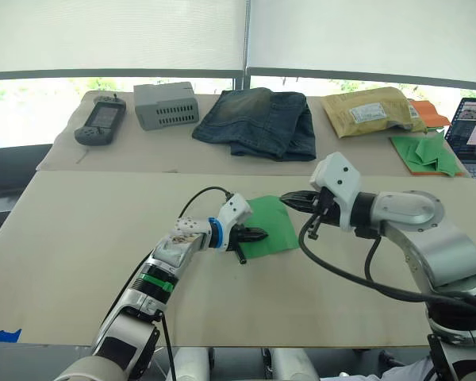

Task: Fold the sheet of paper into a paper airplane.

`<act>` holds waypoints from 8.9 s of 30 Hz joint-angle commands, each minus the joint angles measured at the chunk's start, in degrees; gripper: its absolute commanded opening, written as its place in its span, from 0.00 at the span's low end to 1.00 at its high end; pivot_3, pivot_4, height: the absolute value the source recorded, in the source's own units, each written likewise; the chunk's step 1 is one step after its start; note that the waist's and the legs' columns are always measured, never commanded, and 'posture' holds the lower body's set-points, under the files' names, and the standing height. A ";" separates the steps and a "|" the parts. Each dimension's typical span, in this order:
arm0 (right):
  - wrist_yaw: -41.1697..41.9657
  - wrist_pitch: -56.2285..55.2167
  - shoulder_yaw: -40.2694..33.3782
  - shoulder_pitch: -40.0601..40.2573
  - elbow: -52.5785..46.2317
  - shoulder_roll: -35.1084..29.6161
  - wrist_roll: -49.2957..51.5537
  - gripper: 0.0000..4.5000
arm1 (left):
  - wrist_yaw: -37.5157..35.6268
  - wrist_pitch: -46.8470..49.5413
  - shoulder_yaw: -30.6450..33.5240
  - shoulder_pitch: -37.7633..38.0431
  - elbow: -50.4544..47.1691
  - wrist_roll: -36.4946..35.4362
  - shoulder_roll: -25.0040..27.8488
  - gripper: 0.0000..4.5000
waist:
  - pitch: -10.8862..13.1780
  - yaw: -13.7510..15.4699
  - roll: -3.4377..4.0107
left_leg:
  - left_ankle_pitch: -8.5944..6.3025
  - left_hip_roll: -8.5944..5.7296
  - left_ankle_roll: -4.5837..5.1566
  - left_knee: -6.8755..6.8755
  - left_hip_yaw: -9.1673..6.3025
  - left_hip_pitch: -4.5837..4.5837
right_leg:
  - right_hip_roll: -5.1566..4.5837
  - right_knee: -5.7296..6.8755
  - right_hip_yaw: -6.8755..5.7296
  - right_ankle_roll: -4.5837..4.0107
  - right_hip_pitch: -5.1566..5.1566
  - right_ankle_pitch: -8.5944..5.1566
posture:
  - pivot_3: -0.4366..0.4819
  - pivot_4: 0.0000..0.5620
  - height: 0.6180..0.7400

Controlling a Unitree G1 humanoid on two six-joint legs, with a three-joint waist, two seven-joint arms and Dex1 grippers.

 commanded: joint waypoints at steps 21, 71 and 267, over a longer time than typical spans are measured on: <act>-1.83 -14.29 14.43 2.69 26.35 5.13 -12.02 0.01 | -0.05 2.77 1.74 2.52 -7.56 0.61 5.78 0.00 | -0.01 -1.22 0.00 | 0.00 0.04 0.00 0.00 0.01 0.23 | 0.06 0.05 0.02 0.00 0.19 0.02 | 0.48 0.27 0.91; -2.64 7.09 -11.18 -10.51 51.95 18.58 7.32 0.01 | 6.92 7.81 6.06 7.37 -20.55 -3.42 5.14 0.00 | -0.01 -1.63 0.02 | 0.00 0.06 0.00 -0.05 -0.02 0.11 | -0.01 0.11 0.04 -0.40 0.06 0.31 | 0.48 0.27 0.91; -17.54 -12.77 4.55 24.36 12.18 11.19 -7.11 0.01 | 13.94 -9.40 -1.89 -6.40 13.08 15.20 -3.77 0.00 | -0.27 -0.48 0.05 | -0.01 0.01 0.02 0.02 0.03 0.31 | 0.07 -0.01 0.06 0.13 0.37 -0.02 | 0.48 0.27 0.91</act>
